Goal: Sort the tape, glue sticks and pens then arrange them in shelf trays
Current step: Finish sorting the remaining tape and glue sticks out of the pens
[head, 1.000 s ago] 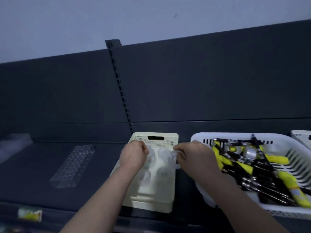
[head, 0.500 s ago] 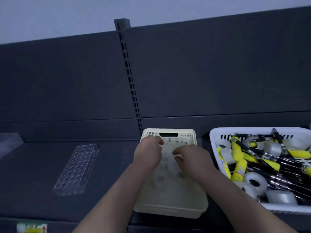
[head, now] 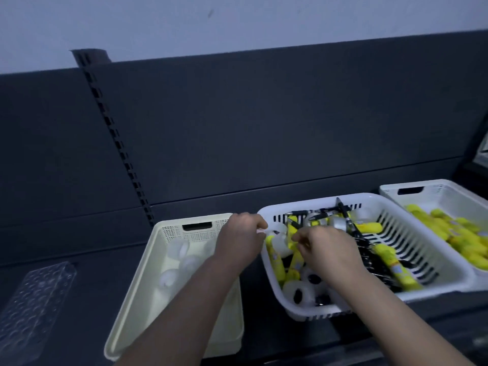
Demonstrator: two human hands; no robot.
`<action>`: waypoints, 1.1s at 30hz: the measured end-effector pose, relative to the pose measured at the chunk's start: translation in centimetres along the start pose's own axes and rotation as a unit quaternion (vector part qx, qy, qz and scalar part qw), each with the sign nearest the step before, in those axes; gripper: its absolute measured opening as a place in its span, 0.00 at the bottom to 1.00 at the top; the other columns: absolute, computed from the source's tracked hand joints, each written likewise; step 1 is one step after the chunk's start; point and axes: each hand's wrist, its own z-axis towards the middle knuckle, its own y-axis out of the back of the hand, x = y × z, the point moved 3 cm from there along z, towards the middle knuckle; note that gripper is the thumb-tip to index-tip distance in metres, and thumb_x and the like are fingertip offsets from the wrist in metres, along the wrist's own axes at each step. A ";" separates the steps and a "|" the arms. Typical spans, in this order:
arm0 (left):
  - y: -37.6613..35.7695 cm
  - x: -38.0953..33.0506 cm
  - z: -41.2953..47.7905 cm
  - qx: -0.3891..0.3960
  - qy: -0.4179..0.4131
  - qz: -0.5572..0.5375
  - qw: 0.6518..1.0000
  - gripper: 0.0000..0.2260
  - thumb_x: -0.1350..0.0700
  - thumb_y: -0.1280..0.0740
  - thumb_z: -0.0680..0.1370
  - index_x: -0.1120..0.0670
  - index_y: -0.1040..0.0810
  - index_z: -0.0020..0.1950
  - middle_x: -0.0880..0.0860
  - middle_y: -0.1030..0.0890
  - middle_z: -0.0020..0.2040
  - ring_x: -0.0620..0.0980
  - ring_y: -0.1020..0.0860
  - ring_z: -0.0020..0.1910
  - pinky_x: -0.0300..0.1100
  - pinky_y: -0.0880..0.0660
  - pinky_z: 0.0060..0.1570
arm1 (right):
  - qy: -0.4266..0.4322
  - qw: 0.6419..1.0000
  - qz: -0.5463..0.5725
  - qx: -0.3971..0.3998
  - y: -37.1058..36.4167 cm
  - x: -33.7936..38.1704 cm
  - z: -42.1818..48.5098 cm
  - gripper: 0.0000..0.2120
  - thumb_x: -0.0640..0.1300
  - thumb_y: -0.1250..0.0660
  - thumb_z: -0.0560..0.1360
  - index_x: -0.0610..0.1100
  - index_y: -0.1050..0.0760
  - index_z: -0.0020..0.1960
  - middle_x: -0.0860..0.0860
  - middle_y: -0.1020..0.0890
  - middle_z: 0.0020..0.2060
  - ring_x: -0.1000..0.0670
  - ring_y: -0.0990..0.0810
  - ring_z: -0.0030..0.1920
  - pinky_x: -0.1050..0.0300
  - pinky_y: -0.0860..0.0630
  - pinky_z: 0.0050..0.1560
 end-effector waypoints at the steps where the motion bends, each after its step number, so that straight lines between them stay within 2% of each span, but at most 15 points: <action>1: -0.5 -1.0 0.2 0.007 -0.012 0.004 1.000 0.10 0.55 0.34 0.75 0.47 0.19 0.54 0.48 0.20 0.53 0.50 0.27 0.55 0.42 0.30 0.52 | -0.006 1.000 -0.007 0.006 0.2 -0.9 -0.2 0.11 0.48 0.40 0.76 0.58 0.21 0.54 0.54 0.19 0.42 0.49 0.20 0.49 0.60 0.37 0.33; 3: -1.5 -2.9 0.5 0.027 -0.033 0.033 0.999 0.10 0.55 0.33 0.75 0.45 0.19 0.54 0.47 0.20 0.54 0.50 0.29 0.57 0.42 0.30 0.51 | -0.013 1.000 -0.021 0.015 0.5 -2.5 -0.5 0.10 0.48 0.40 0.76 0.56 0.21 0.51 0.53 0.25 0.36 0.48 0.21 0.47 0.60 0.42 0.29; 4: -2.0 -3.6 0.7 0.036 -0.040 0.062 0.997 0.10 0.54 0.33 0.75 0.45 0.19 0.54 0.47 0.21 0.54 0.51 0.29 0.58 0.43 0.29 0.51 | -0.014 0.999 -0.024 0.017 0.5 -3.2 -0.6 0.10 0.48 0.40 0.76 0.56 0.21 0.51 0.53 0.24 0.36 0.48 0.21 0.47 0.59 0.41 0.30; 6: -2.8 -4.7 0.8 0.049 -0.038 0.139 0.988 0.09 0.52 0.33 0.75 0.45 0.19 0.54 0.49 0.21 0.54 0.53 0.30 0.59 0.44 0.30 0.50 | -0.014 1.000 -0.017 0.017 0.5 -4.5 -0.7 0.11 0.47 0.39 0.76 0.58 0.22 0.53 0.53 0.18 0.43 0.48 0.20 0.49 0.58 0.35 0.36; 8: -3.3 -5.1 1.0 0.048 -0.027 0.207 0.977 0.09 0.51 0.33 0.74 0.46 0.19 0.53 0.50 0.21 0.53 0.54 0.29 0.58 0.45 0.32 0.49 | -0.014 1.000 -0.004 0.025 0.3 -5.4 -0.9 0.12 0.47 0.38 0.76 0.58 0.22 0.55 0.54 0.17 0.48 0.48 0.20 0.51 0.57 0.30 0.42; 12: -3.6 -5.7 1.3 0.037 -0.037 0.259 0.964 0.08 0.52 0.34 0.74 0.48 0.19 0.52 0.49 0.22 0.53 0.53 0.30 0.57 0.46 0.34 0.51 | 0.014 0.997 0.041 0.063 -0.5 -6.0 -1.1 0.10 0.50 0.35 0.75 0.55 0.20 0.55 0.55 0.16 0.48 0.49 0.20 0.51 0.57 0.24 0.45; 14: -3.3 -5.9 1.2 0.043 -0.022 0.231 0.972 0.07 0.54 0.35 0.75 0.48 0.20 0.51 0.49 0.23 0.53 0.53 0.29 0.57 0.46 0.34 0.51 | 0.027 0.994 0.047 0.092 -0.9 -5.7 -1.0 0.09 0.51 0.34 0.74 0.54 0.19 0.53 0.54 0.16 0.46 0.49 0.19 0.50 0.57 0.24 0.44; 17: -2.4 -5.6 1.1 0.040 0.021 0.104 0.993 0.03 0.55 0.34 0.76 0.49 0.24 0.49 0.50 0.23 0.53 0.53 0.26 0.53 0.46 0.30 0.49 | 0.021 0.991 0.015 0.128 -1.6 -4.9 -0.5 0.10 0.53 0.33 0.73 0.50 0.19 0.49 0.51 0.18 0.44 0.47 0.19 0.47 0.58 0.26 0.40; 20: -1.3 -5.3 0.6 0.011 0.050 0.008 0.999 0.01 0.57 0.35 0.76 0.51 0.26 0.46 0.50 0.25 0.50 0.51 0.25 0.47 0.45 0.29 0.43 | 0.015 0.993 -0.007 0.114 -2.0 -4.3 -0.2 0.05 0.45 0.34 0.73 0.48 0.20 0.45 0.50 0.19 0.40 0.46 0.20 0.43 0.59 0.30 0.36; 24: -0.5 -4.1 -0.1 -0.020 0.079 -0.008 0.997 0.02 0.58 0.35 0.75 0.52 0.28 0.46 0.50 0.26 0.49 0.51 0.26 0.46 0.44 0.34 0.39 | 0.024 0.999 0.011 0.020 -0.5 -4.1 -0.1 0.09 0.45 0.38 0.72 0.47 0.19 0.43 0.51 0.18 0.35 0.48 0.20 0.37 0.61 0.29 0.33; 27: 0.4 -2.6 -1.0 -0.035 0.108 -0.003 0.994 0.03 0.58 0.36 0.75 0.52 0.28 0.47 0.49 0.26 0.49 0.51 0.26 0.48 0.43 0.35 0.38 | 0.061 0.997 0.018 -0.034 1.0 -2.2 0.4 0.10 0.46 0.40 0.74 0.48 0.20 0.43 0.51 0.19 0.34 0.49 0.21 0.37 0.60 0.34 0.34; 30: 2.2 0.1 -2.5 -0.075 0.147 0.012 0.986 0.03 0.57 0.37 0.76 0.51 0.27 0.48 0.48 0.26 0.50 0.51 0.26 0.50 0.43 0.35 0.40 | 0.099 0.992 0.063 -0.044 1.0 1.0 0.9 0.10 0.48 0.40 0.75 0.50 0.21 0.41 0.53 0.18 0.36 0.51 0.21 0.40 0.60 0.36 0.34; 32: 3.5 2.7 -3.5 -0.089 0.180 0.035 0.979 0.02 0.55 0.36 0.76 0.50 0.27 0.48 0.49 0.25 0.51 0.52 0.25 0.50 0.43 0.34 0.40 | 0.122 0.988 0.083 -0.037 0.1 3.3 0.9 0.10 0.49 0.40 0.75 0.50 0.21 0.41 0.53 0.18 0.38 0.51 0.21 0.42 0.60 0.32 0.35; 33: 4.0 4.1 -4.0 -0.088 0.197 0.051 0.975 0.02 0.54 0.36 0.77 0.50 0.26 0.48 0.49 0.24 0.51 0.52 0.25 0.50 0.43 0.33 0.40 | 0.133 0.987 0.090 -0.032 -0.3 4.4 0.9 0.10 0.50 0.40 0.75 0.50 0.20 0.44 0.53 0.17 0.40 0.51 0.21 0.44 0.59 0.28 0.39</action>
